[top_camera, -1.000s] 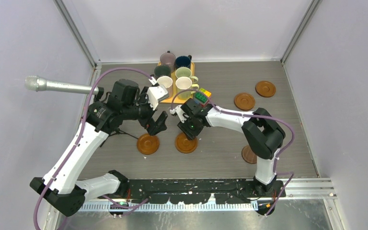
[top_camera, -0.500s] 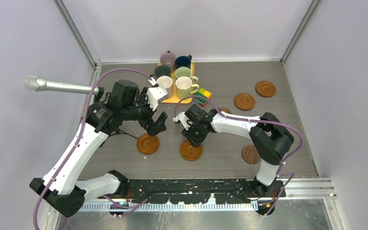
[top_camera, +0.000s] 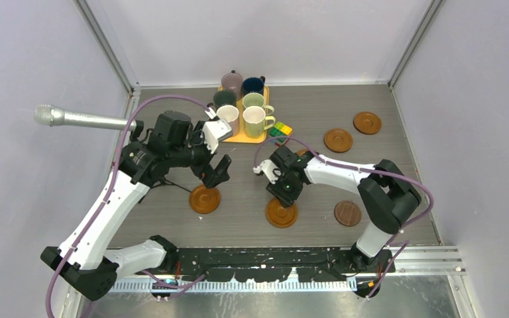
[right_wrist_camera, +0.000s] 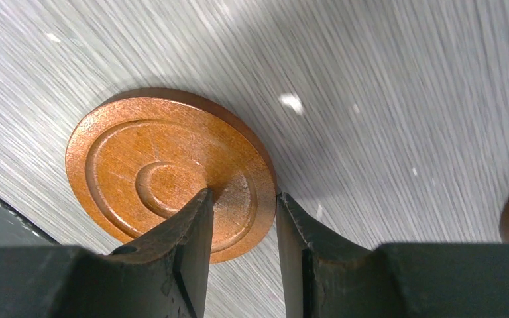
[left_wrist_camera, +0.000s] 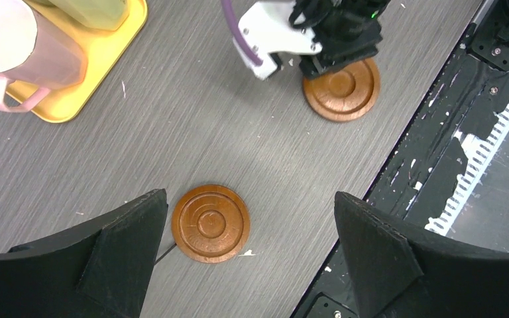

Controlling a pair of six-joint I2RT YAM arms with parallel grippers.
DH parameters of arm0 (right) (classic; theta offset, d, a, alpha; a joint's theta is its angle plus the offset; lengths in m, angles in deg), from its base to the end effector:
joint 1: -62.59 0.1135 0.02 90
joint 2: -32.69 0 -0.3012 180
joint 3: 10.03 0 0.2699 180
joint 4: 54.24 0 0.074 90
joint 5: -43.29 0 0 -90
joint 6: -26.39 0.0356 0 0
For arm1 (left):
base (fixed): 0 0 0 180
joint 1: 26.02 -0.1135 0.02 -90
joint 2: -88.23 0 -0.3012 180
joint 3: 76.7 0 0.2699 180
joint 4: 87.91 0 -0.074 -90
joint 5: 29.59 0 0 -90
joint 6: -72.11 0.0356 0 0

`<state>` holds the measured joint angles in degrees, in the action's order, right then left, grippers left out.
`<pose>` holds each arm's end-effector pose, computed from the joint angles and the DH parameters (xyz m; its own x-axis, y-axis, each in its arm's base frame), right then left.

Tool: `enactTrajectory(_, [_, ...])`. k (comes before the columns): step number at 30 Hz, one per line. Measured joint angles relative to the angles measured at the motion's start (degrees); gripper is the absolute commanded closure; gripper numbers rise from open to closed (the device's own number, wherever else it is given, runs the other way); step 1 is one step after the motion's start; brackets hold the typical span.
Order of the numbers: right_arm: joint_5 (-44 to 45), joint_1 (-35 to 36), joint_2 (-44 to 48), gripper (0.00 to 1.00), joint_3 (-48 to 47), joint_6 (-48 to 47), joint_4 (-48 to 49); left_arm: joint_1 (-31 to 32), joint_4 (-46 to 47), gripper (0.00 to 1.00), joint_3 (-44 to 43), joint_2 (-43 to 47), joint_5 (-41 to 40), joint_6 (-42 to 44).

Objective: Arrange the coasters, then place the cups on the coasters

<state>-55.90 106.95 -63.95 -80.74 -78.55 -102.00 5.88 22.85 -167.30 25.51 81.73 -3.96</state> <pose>0.2307 0.2335 0.1899 -0.4768 -0.8222 -0.3109 -0.8747 0.4786 0.0757 0.1638 -0.1172 0.4366 -0.3702 0.4946 -0.7863 0.8377 0.5436 -0.0525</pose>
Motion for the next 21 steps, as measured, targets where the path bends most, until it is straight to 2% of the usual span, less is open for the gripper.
enactTrajectory(10, [0.3,-8.0,5.2,0.6,5.1,-5.7,-6.2,0.0,0.0,0.0,0.0,0.0,-0.3,0.0])
enactTrajectory(21, [0.2,-13.2,7.1,0.6,7.2,-9.9,-9.1,0.0,0.0,0.0,0.4,0.0,-0.4,0.0])
